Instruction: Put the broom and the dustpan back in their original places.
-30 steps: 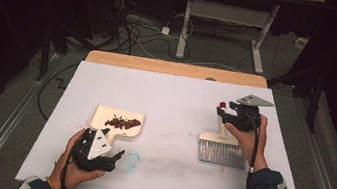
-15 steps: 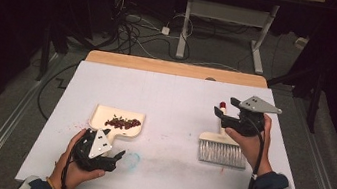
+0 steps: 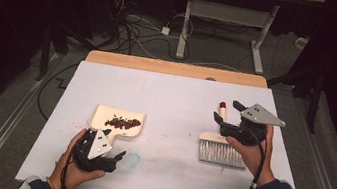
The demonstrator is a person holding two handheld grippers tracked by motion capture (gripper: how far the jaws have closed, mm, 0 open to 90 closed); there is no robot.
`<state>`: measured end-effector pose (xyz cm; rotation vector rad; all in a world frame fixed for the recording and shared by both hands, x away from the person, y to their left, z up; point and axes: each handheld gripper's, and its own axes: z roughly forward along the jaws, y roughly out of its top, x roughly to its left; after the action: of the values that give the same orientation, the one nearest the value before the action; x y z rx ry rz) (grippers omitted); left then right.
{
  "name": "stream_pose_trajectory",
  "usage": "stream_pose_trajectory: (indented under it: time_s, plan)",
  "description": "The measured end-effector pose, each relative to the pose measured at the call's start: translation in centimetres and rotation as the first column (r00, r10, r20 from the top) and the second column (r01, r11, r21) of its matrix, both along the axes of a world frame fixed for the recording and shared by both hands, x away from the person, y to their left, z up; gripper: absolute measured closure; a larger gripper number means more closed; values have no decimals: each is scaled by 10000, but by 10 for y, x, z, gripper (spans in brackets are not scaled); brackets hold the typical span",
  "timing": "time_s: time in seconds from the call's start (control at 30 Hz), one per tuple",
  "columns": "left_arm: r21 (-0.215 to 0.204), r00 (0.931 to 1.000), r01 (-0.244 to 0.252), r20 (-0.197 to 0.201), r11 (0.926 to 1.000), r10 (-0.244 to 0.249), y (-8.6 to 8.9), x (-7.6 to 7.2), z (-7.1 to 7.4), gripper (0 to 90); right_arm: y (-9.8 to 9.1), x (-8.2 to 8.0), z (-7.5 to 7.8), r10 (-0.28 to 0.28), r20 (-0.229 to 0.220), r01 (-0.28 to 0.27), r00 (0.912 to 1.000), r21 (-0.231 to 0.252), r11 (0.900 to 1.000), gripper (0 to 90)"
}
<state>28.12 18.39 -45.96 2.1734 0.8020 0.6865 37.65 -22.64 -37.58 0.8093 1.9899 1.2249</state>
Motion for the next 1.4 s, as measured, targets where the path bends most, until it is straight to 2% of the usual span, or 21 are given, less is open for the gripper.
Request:
stream_pose_trajectory:
  time_s: [0.23,0.5,0.63,0.87,1.0,1.13,1.33,1.4]
  plan:
    - [-30,9999,146,67,9999,-145,0,0,1,182,-4,-18,-3,341,196,-340,9992,-22,9994,263]
    - [139,9999,-88,58,9999,87,1,2,0,182,-9,-36,-9,575,288,-568,9979,-218,9981,267]
    - [126,9999,-70,102,9999,68,2,3,0,182,-11,-45,-16,761,329,-748,9966,-388,9964,269]
    - [55,9997,-98,206,9999,97,3,3,1,182,-19,-59,-34,752,405,-721,9963,-738,9947,271]
    - [-3,9995,-110,286,9999,110,4,2,2,182,-27,-68,-47,780,195,-765,9968,-680,9947,270]
    - [17,9995,-96,301,10000,95,3,1,3,182,-37,-77,-58,581,-279,-592,9979,-400,9974,268]
    - [20,9996,-45,296,10000,44,1,-1,3,182,-43,-86,-73,600,-479,-639,9970,-850,9943,252]
    - [65,9994,-49,330,10000,47,0,-2,3,181,-43,-86,-76,822,-575,-865,9950,-776,9932,232]
